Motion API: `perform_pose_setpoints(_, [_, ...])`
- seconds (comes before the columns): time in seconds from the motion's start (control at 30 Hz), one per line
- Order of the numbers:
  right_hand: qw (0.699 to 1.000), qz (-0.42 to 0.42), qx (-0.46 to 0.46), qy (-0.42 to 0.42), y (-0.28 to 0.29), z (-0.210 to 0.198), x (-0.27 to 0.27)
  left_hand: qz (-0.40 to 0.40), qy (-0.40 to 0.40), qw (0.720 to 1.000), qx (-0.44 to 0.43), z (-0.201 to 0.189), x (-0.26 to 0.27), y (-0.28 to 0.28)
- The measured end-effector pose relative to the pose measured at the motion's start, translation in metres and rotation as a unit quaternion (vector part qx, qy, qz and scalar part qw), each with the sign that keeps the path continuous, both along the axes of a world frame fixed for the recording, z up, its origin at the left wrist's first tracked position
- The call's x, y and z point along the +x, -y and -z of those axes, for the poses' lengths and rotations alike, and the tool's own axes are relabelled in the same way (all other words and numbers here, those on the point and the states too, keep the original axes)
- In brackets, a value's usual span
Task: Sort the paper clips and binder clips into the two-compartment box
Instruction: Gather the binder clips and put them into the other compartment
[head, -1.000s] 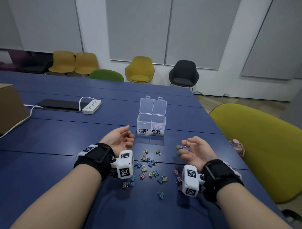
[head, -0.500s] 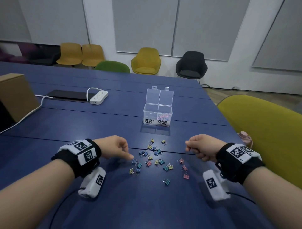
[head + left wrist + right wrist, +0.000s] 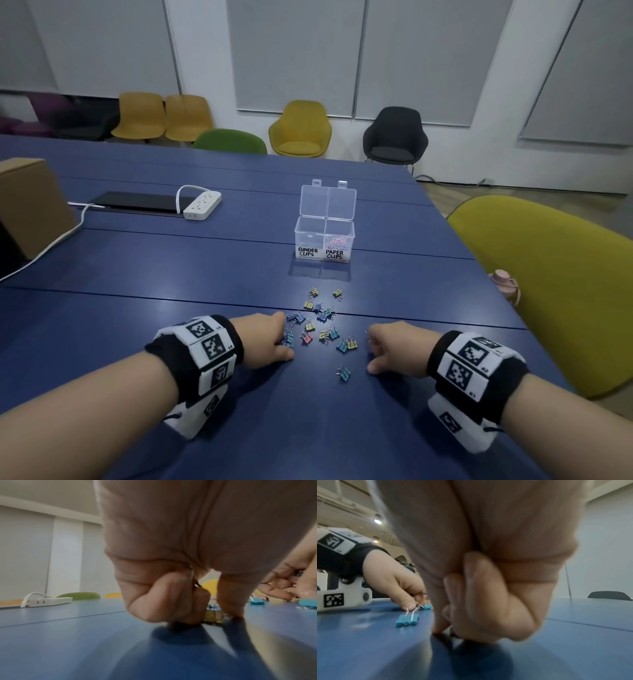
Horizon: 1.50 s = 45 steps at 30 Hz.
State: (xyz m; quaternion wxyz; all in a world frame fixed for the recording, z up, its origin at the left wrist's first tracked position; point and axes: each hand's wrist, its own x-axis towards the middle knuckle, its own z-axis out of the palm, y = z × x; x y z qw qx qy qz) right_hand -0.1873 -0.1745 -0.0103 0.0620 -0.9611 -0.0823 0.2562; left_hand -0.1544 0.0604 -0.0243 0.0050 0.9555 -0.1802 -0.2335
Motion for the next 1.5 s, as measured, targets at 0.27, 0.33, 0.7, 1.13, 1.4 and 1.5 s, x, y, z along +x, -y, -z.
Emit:
perform_pose_setpoints(0.27, [0.999, -0.040, -0.013, 0.001, -0.006, 0.001, 0.001, 0.009, -0.002, 1.000, -0.013, -0.002, 0.004, 0.001])
perform_pose_setpoints(0.33, [0.999, -0.044, -0.001, 0.004, -0.003, 0.000, 0.003, -0.031, -0.030, 0.997, -0.058, -0.002, 0.013, -0.008])
perform_pose_setpoints(0.7, [0.891, 0.225, 0.376, -0.118, 0.012, -0.005, 0.051, -0.364, -0.253, 0.787, -0.428, -0.025, 0.083, -0.030])
perform_pose_setpoints(1.13, [0.812, 0.327, 0.480, -0.050, -0.007, -0.052, 0.178, -0.316, -0.105, 0.686, -0.647, -0.072, 0.215, 0.045])
perform_pose_setpoints(1.4, [0.811, 0.348, 0.468, 0.037, -0.059, -0.070, 0.234, -0.284, 0.024, 0.760, -0.583, -0.055, 0.197, 0.030])
perform_pose_setpoints(1.5, [0.791, 0.373, 0.484, 0.042, -0.070, -0.076, 0.244, -0.243, 0.074, 0.790, -0.558, -0.047, 0.175, 0.021])
